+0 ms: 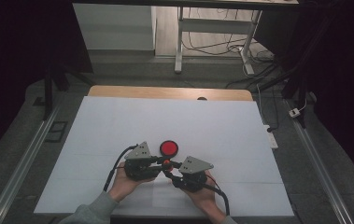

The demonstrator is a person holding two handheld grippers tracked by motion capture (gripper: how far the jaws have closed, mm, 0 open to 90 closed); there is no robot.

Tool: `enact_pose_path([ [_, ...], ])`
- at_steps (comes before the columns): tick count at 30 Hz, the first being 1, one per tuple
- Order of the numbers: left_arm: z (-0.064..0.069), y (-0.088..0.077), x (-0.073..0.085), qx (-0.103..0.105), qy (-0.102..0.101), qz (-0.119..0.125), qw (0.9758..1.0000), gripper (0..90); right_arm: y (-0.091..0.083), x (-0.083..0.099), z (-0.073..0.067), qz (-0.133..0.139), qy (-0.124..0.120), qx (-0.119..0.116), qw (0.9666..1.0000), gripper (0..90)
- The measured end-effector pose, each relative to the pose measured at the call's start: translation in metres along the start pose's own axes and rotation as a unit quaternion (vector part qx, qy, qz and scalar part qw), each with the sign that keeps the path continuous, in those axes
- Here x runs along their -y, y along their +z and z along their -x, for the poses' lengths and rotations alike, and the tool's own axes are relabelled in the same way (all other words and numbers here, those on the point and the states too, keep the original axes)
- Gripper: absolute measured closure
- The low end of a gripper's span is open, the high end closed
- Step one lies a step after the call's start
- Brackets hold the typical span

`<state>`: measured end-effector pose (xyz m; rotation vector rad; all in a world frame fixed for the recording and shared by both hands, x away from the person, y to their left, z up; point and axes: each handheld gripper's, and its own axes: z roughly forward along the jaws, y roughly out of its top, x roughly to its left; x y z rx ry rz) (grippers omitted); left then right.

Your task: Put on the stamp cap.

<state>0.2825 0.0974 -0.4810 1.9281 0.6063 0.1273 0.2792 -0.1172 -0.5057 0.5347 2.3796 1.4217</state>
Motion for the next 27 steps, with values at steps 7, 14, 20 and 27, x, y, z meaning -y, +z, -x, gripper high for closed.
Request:
enact_pose_path([
  [7,-0.002,-0.002,0.000,0.000,-0.003,0.002,1.0000,72.0,0.000,0.000,0.000,-0.002,-0.002,0.000,1.0000,56.6],
  [14,-0.004,-0.004,0.000,-0.002,-0.005,0.002,1.0000,72.0,-0.002,0.002,0.003,-0.003,-0.001,0.002,1.0000,53.3],
  [20,-0.005,-0.007,0.000,-0.005,-0.008,0.004,0.9999,72.0,-0.005,0.007,0.006,-0.011,-0.006,0.000,0.9999,51.4],
  [27,-0.008,-0.009,0.000,-0.008,-0.010,0.003,0.9999,71.9,-0.019,0.019,0.016,-0.020,0.004,0.017,0.9997,50.7],
])
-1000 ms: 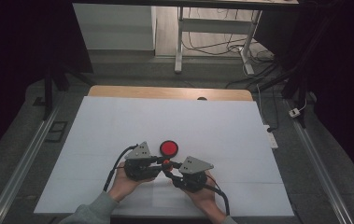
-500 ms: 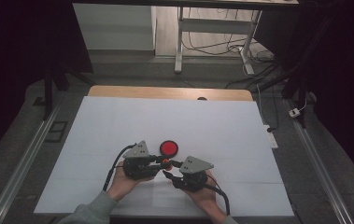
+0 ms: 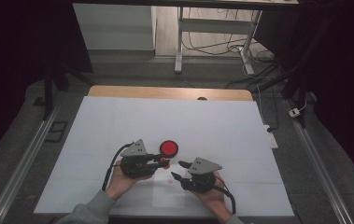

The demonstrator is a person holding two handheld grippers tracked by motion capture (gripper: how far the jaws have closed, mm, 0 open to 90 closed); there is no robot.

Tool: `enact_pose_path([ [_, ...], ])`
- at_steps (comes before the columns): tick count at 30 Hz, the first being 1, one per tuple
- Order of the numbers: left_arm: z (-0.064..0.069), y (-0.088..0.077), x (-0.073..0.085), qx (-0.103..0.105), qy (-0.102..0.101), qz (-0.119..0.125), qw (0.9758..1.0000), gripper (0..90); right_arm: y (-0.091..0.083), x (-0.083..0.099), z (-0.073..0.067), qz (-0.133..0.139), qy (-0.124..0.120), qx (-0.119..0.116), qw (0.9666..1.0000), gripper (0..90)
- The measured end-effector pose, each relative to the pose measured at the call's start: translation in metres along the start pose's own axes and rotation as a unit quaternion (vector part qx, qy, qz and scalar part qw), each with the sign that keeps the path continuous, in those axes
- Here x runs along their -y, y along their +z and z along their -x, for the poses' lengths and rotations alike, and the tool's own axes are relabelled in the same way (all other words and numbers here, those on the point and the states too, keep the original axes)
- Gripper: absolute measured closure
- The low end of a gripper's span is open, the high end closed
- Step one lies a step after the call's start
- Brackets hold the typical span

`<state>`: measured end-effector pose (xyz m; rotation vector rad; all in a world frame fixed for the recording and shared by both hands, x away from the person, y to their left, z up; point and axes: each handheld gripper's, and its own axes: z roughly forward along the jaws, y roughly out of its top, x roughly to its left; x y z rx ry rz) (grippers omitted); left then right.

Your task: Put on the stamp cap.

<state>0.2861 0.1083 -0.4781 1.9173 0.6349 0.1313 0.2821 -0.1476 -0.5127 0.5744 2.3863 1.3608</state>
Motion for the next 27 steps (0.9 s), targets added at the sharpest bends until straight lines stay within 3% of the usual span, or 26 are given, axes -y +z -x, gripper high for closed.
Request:
enact_pose_path([
  [15,-0.004,-0.006,0.000,-0.010,-0.002,-0.001,0.9999,71.9,-0.049,0.026,0.036,-0.010,0.028,0.054,0.9981,47.3],
  [20,-0.005,-0.008,-0.002,-0.017,0.002,-0.002,0.9998,71.9,-0.063,0.035,0.043,-0.025,0.020,0.078,0.9965,46.4],
  [27,-0.008,-0.012,-0.003,-0.025,0.001,-0.002,0.9997,71.8,-0.089,0.051,0.055,-0.034,0.034,0.102,0.9937,46.4],
])
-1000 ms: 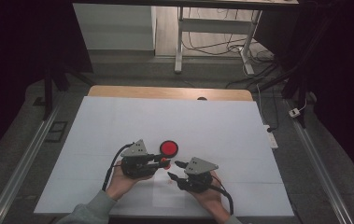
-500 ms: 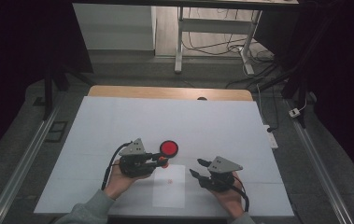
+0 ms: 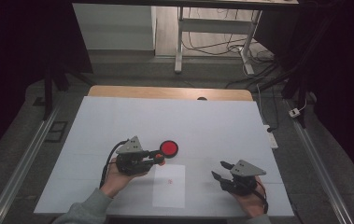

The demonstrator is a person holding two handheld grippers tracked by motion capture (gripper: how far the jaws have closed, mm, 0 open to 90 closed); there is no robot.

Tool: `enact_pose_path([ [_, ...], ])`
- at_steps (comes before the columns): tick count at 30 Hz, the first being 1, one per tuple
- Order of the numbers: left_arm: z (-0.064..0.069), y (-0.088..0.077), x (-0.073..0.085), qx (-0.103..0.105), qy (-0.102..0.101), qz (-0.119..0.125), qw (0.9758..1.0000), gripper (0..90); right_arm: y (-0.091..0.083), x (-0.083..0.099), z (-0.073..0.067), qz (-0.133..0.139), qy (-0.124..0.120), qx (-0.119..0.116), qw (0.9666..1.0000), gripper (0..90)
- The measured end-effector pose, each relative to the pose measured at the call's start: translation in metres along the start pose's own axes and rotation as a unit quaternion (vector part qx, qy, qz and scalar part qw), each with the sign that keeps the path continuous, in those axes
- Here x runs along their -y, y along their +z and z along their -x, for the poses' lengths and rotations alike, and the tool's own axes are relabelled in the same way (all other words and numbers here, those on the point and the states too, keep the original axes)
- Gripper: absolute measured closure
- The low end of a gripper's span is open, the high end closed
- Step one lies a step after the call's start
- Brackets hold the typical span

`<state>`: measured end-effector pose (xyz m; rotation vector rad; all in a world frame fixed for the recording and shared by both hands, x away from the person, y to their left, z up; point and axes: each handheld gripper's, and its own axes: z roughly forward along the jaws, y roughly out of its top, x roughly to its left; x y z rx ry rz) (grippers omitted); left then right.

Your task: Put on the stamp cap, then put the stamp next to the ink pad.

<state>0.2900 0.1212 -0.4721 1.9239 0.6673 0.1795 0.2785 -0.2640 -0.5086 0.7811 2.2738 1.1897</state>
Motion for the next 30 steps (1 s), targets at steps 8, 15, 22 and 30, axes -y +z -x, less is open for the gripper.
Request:
enact_pose_path([
  [8,-0.007,-0.006,-0.004,-0.023,0.005,-0.001,0.9997,71.8,-0.014,0.016,0.019,-0.004,0.022,0.017,0.9996,46.3],
  [15,-0.021,-0.012,-0.006,-0.044,-0.005,-0.001,0.9990,71.8,-0.012,0.018,0.025,-0.012,0.020,0.021,0.9995,45.9],
  [22,-0.030,-0.012,-0.006,-0.056,-0.010,-0.006,0.9983,71.7,-0.011,0.018,0.026,-0.012,0.019,0.020,0.9995,45.9],
  [30,-0.034,-0.008,-0.006,-0.065,-0.010,-0.015,0.9977,71.7,-0.010,0.018,0.026,-0.013,0.017,0.018,0.9996,45.9],
])
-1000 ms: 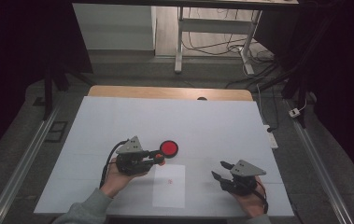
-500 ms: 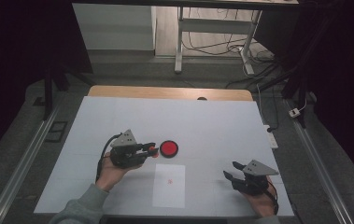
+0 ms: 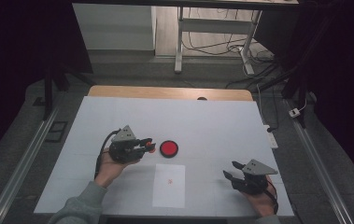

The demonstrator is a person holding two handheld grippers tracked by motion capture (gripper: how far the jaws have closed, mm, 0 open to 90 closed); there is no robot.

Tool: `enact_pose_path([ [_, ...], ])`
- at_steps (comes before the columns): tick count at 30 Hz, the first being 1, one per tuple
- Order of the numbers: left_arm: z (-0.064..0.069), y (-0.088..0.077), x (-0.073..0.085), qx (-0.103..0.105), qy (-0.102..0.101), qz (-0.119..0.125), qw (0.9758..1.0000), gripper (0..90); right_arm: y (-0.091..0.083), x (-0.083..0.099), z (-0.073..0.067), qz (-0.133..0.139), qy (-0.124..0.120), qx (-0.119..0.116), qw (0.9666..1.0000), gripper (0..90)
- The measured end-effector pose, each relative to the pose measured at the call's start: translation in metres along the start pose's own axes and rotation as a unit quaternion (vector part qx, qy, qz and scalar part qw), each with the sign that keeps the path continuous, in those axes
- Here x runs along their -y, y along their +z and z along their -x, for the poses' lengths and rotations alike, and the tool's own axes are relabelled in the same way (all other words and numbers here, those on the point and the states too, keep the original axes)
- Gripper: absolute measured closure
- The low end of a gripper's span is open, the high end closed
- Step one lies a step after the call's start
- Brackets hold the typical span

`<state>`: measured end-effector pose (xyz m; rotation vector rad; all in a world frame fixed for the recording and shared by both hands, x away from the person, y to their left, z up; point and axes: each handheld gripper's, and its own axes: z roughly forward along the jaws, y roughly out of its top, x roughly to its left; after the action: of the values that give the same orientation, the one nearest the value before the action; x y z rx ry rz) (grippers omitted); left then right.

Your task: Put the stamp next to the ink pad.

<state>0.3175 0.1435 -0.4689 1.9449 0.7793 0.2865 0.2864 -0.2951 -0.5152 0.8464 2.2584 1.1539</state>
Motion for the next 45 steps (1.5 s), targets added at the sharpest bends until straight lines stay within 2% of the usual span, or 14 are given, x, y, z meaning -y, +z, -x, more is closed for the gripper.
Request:
enact_pose_path([
  [10,-0.010,0.008,0.002,-0.009,-0.009,-0.009,0.9999,71.6,0.001,0.000,0.000,-0.002,-0.002,0.001,1.0000,45.9],
  [16,-0.019,0.015,0.006,-0.026,-0.016,-0.020,0.9993,71.4,0.001,0.001,0.000,-0.004,-0.004,0.001,1.0000,45.9],
  [24,-0.030,0.031,0.012,-0.042,-0.023,-0.042,0.9980,70.9,0.000,0.002,-0.001,-0.006,-0.002,0.001,1.0000,45.9],
  [32,-0.037,0.049,0.017,-0.045,-0.029,-0.062,0.9967,70.9,-0.002,0.005,-0.001,-0.009,-0.001,0.005,1.0000,45.9],
  [39,-0.037,0.068,0.023,-0.046,-0.023,-0.088,0.9948,70.6,-0.009,0.008,-0.002,-0.005,-0.001,0.014,0.9999,45.9],
  [45,-0.036,0.072,0.024,-0.054,-0.013,-0.099,0.9936,69.7,-0.009,0.009,-0.002,-0.008,-0.001,0.013,0.9999,45.9],
])
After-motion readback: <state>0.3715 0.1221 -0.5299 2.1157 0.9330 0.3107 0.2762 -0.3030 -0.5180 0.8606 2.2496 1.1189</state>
